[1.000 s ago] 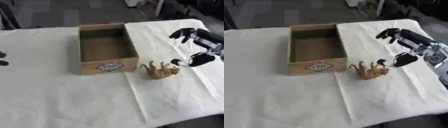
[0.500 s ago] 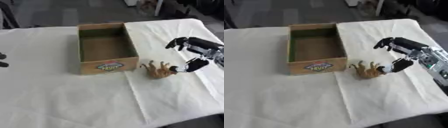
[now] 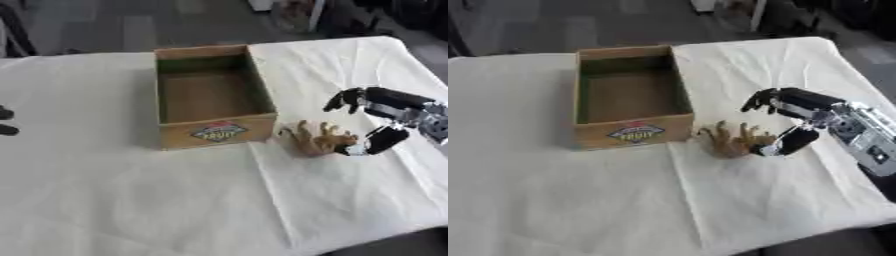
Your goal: Pick up objects on the table and place them in the box.
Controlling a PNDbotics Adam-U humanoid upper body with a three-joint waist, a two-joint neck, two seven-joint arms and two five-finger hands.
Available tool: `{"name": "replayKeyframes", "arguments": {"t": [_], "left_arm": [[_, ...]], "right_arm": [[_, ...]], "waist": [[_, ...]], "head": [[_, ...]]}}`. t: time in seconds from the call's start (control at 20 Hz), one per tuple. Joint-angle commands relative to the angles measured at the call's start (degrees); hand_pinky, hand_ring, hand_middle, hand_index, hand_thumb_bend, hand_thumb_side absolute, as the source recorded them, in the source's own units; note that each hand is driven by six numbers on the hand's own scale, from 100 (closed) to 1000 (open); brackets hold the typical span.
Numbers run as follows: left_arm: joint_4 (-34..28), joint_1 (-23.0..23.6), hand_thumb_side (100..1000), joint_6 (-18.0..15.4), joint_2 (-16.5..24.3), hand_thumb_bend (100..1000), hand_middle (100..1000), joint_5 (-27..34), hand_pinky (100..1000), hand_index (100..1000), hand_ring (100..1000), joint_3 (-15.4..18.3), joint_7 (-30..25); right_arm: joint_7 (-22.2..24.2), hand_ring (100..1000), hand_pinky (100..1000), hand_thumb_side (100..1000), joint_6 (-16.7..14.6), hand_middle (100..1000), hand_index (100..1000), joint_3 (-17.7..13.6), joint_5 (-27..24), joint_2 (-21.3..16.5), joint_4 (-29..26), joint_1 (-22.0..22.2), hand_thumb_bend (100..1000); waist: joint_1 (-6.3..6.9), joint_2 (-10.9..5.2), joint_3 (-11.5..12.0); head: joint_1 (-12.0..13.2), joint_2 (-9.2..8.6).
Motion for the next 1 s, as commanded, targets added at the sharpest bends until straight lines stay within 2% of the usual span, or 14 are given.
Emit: {"name": "replayKeyframes", "arguments": {"t": [0.05, 1.0], "left_arm": [[-0.47, -0.40, 494, -0.12, 0.48, 275, 516, -0.02, 528, 596, 607, 0.19, -0.25], [-0.30, -0.28, 501, -0.37, -0.01, 266, 517, 0.26, 535, 599, 605, 0.25, -0.50]], "right_arm": [[0.29, 829, 686, 341, -0.02, 808, 859, -0.30, 0.63, -0.90, 0.62, -1.06, 447], [2.85, 828, 690, 365, -1.34, 812, 863, 2.10, 3.38, 2.62, 6.60, -4.37, 440]], "waist": [[0.00, -0.64, 0.04], [0.06, -0.13, 0.61]], "head": [[-0.13, -0.09], [-0.55, 0.26]]}}
